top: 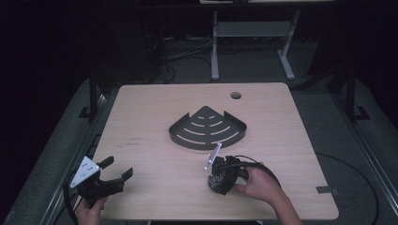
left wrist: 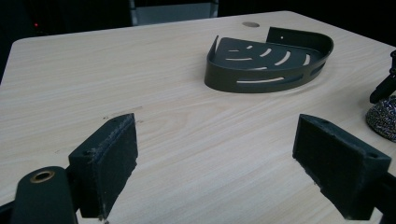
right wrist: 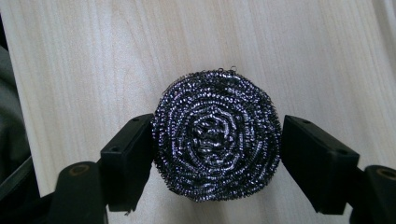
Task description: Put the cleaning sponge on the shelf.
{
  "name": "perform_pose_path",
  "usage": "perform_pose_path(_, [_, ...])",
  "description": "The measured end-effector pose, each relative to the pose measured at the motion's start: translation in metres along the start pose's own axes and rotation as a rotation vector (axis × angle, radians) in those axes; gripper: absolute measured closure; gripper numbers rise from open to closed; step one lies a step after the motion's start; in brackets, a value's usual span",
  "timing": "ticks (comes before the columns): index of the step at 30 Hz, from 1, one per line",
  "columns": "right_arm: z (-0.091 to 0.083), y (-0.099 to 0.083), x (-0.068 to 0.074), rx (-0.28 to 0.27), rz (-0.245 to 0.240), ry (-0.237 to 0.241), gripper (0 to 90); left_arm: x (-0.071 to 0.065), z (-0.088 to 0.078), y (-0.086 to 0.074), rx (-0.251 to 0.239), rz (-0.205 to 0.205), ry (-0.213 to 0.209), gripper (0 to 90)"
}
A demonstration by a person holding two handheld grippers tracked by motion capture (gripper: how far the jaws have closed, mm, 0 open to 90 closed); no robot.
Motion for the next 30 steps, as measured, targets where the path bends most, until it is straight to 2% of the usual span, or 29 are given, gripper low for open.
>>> perform_pose_path(15, [-0.003, 0.0, 0.001, -0.013, -0.02, 0.008, 33.4, -0.001, 0.0, 0.001, -0.006, -0.002, 0.0, 13.2])
perform_pose_path(30, [-0.021, 0.009, -0.007, -0.02, -0.033, -0.005, 33.8, 0.0, 0.0, 0.001, -0.01, -0.002, 0.0, 13.2])
Point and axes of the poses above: each handheld gripper's, and its own axes: z roughly forward along the jaws, y roughly out of its top, x roughly to its left, the point moved 5 cm from there along z, roughly forward along the jaws, and after that the axes turned 10 degrees about -y, right-handed, at the moved point
